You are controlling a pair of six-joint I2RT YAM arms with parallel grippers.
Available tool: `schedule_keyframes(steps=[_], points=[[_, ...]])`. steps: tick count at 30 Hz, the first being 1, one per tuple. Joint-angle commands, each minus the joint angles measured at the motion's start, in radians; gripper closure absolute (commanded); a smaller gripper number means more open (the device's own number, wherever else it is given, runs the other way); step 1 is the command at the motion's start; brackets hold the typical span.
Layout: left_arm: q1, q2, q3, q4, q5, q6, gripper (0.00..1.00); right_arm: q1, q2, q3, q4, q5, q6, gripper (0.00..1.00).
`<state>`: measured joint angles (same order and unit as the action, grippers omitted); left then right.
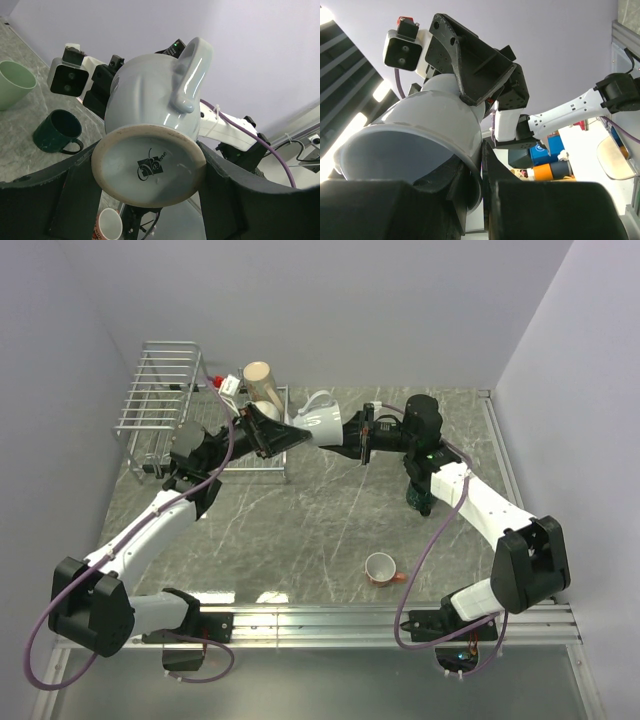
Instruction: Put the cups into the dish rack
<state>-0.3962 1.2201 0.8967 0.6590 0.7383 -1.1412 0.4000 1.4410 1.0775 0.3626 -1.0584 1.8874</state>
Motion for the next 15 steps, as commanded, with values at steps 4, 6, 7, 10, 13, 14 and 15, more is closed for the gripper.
schedule_keyframes(steps=[4,6,7,10,13,14,15], points=[[-0.004,-0.027,0.077,-0.004,-0.007,0.034,1.0,0.002,-0.039,-0.014,0.025,-0.015,-0.031,1.0],[-0.004,-0.033,0.097,-0.054,-0.008,0.072,1.0,0.002,-0.036,-0.017,0.013,-0.015,-0.04,0.88],[-0.004,-0.037,0.11,-0.137,-0.017,0.09,1.0,-0.001,-0.034,-0.016,0.001,-0.017,-0.047,0.77],[-0.004,-0.062,0.142,-0.263,-0.068,0.17,1.0,-0.01,-0.024,0.005,-0.043,-0.015,-0.083,0.32],[-0.003,-0.093,0.148,-0.384,-0.109,0.227,1.0,-0.015,-0.005,0.028,-0.073,-0.015,-0.109,0.18],[-0.003,-0.097,0.145,-0.422,-0.128,0.236,1.0,-0.016,-0.001,0.033,-0.073,-0.015,-0.111,0.17],[-0.003,-0.106,0.142,-0.444,-0.14,0.251,1.0,-0.016,0.01,0.036,-0.071,-0.014,-0.119,0.17]])
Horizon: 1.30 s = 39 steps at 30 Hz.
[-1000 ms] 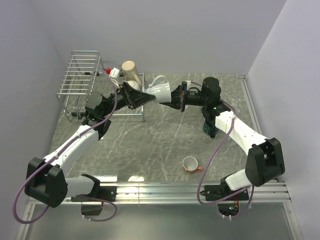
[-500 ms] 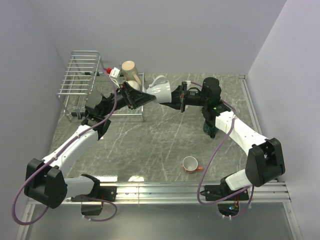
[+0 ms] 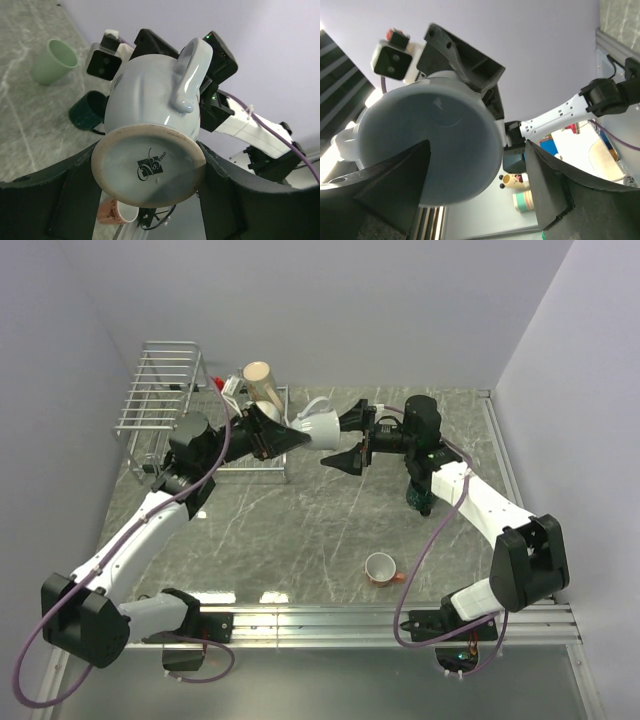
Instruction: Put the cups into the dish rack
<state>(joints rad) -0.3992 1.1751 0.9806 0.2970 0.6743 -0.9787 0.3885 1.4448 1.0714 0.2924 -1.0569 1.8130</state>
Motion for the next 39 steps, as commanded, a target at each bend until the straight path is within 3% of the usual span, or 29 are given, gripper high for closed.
schedule_keyframes(steps=[1,7,9,11,12,16,29,39], points=[[0.003,-0.066,0.058,-0.107,-0.088,0.095,1.0,-0.005,0.011,0.05,-0.019,-0.015,-0.052,0.16],[0.014,-0.077,0.072,-0.29,-0.208,0.162,1.0,-0.01,0.022,0.064,-0.16,-0.006,-0.167,0.16],[0.014,-0.054,0.122,-0.389,-0.293,0.22,1.0,-0.028,0.016,0.082,-0.247,0.017,-0.286,0.16],[0.016,-0.02,0.174,-0.51,-0.349,0.271,1.0,-0.069,0.02,0.119,-0.495,0.058,-0.432,0.16],[0.017,-0.009,0.191,-0.563,-0.389,0.288,1.0,-0.085,0.022,0.158,-0.686,0.116,-0.596,0.16],[0.016,0.046,0.282,-0.651,-0.479,0.351,1.0,-0.164,0.032,0.18,-0.967,0.257,-0.872,0.16],[0.02,0.388,0.547,-0.967,-0.843,0.508,1.0,-0.238,-0.067,0.035,-1.033,0.327,-1.014,0.17],[0.026,0.584,0.655,-1.052,-0.894,0.494,1.0,-0.272,-0.093,-0.011,-1.049,0.322,-1.046,0.18]])
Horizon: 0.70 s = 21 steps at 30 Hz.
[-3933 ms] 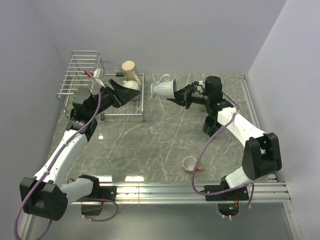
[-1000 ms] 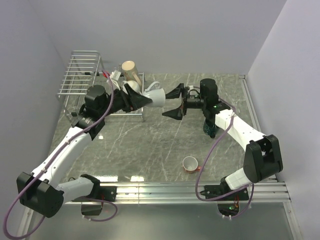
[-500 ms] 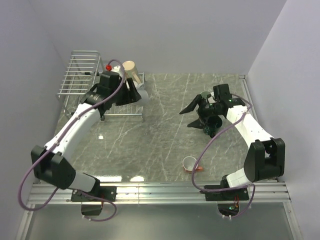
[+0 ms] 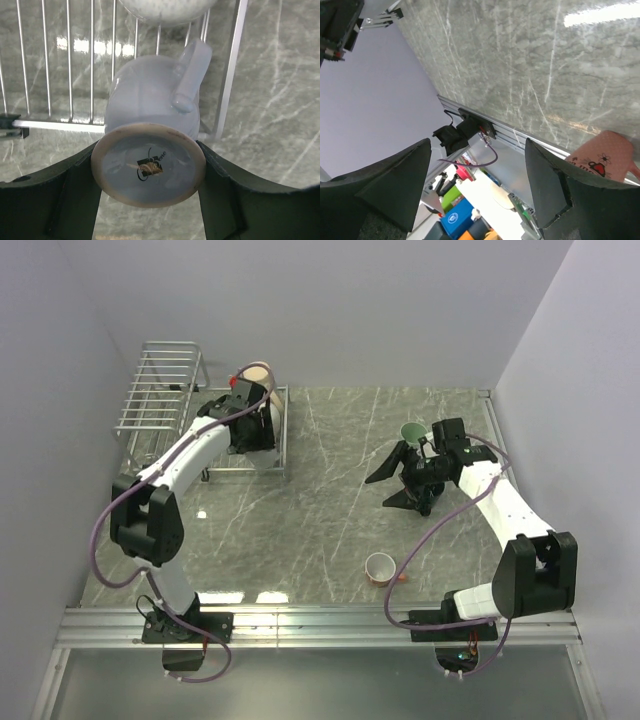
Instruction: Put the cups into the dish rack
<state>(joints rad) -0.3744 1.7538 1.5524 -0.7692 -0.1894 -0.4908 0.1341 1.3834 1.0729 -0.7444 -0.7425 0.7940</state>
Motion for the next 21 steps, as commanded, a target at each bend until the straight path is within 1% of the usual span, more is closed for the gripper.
schedule_keyframes(steps=[1,10,11,12,13,15,16,18,19,21], points=[[0.002,0.016,0.092,0.015,-0.027,0.009,1.0,-0.022,-0.034,-0.013,-0.013,0.008,-0.027,0.18],[0.002,0.099,0.143,0.008,0.008,0.008,1.0,-0.034,-0.027,-0.01,-0.012,0.003,-0.035,0.19],[0.0,0.102,0.147,0.008,0.016,0.009,0.99,-0.034,-0.024,-0.011,-0.012,0.003,-0.035,0.19],[0.0,0.104,0.152,0.007,0.025,0.008,0.96,-0.034,-0.023,-0.013,-0.009,0.002,-0.035,0.19],[0.0,0.104,0.153,0.014,0.034,0.009,0.87,-0.034,-0.023,-0.014,-0.007,0.0,-0.035,0.19],[0.002,0.102,0.155,0.028,0.065,0.009,0.77,-0.034,-0.017,-0.017,-0.003,-0.003,-0.036,0.19],[0.0,0.101,0.153,0.036,0.074,0.012,0.66,-0.034,-0.015,-0.019,-0.001,-0.004,-0.038,0.19],[0.0,0.104,0.159,0.03,0.082,0.003,0.57,-0.034,-0.012,-0.021,-0.004,-0.003,-0.042,0.19],[-0.001,0.102,0.163,0.033,0.09,0.004,0.49,-0.034,-0.014,-0.022,-0.004,-0.003,-0.042,0.19],[-0.001,0.099,0.167,0.03,0.094,-0.005,0.42,-0.034,-0.014,-0.021,-0.009,0.0,-0.049,0.19]])
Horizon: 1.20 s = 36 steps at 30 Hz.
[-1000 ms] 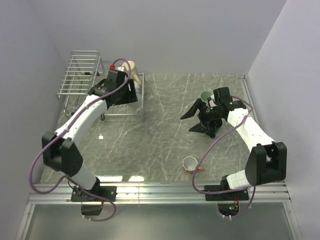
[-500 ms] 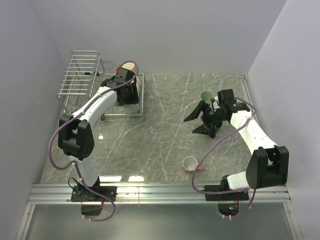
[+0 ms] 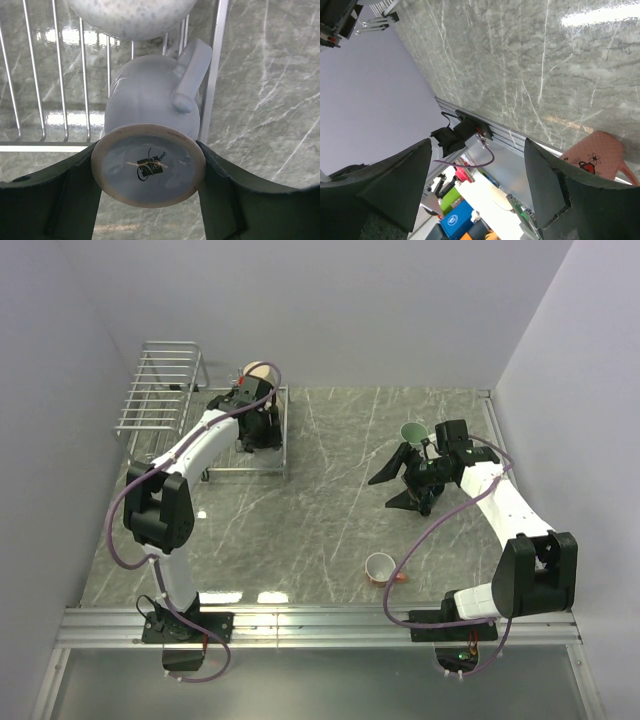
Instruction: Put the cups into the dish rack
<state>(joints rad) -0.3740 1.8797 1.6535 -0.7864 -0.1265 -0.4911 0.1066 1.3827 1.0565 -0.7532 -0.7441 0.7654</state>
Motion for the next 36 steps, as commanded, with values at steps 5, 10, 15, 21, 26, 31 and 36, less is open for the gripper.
schedule_keyframes(steps=[5,10,15,21,26,31,36], points=[[-0.003,-0.065,0.055,0.067,0.022,-0.018,0.01,-0.007,-0.01,0.003,-0.003,0.003,-0.028,0.18],[-0.005,-0.085,0.086,0.035,0.028,-0.023,0.01,-0.005,-0.004,0.02,-0.008,0.006,-0.032,0.18],[-0.005,-0.136,0.121,0.012,0.025,-0.04,0.01,-0.007,0.003,0.054,-0.023,0.015,-0.04,0.18],[-0.003,-0.183,0.248,-0.065,-0.027,-0.053,0.01,-0.01,0.007,0.204,-0.118,0.138,-0.092,0.19],[0.003,-0.284,0.275,-0.065,-0.087,-0.092,0.01,-0.031,0.033,0.37,-0.208,0.31,-0.166,0.19],[0.014,-0.399,0.157,-0.008,-0.076,-0.129,0.01,-0.102,0.056,0.439,-0.331,0.612,-0.186,0.19],[0.014,-0.462,0.004,0.032,-0.024,-0.155,0.01,-0.165,0.082,0.384,-0.339,0.743,-0.152,0.18]])
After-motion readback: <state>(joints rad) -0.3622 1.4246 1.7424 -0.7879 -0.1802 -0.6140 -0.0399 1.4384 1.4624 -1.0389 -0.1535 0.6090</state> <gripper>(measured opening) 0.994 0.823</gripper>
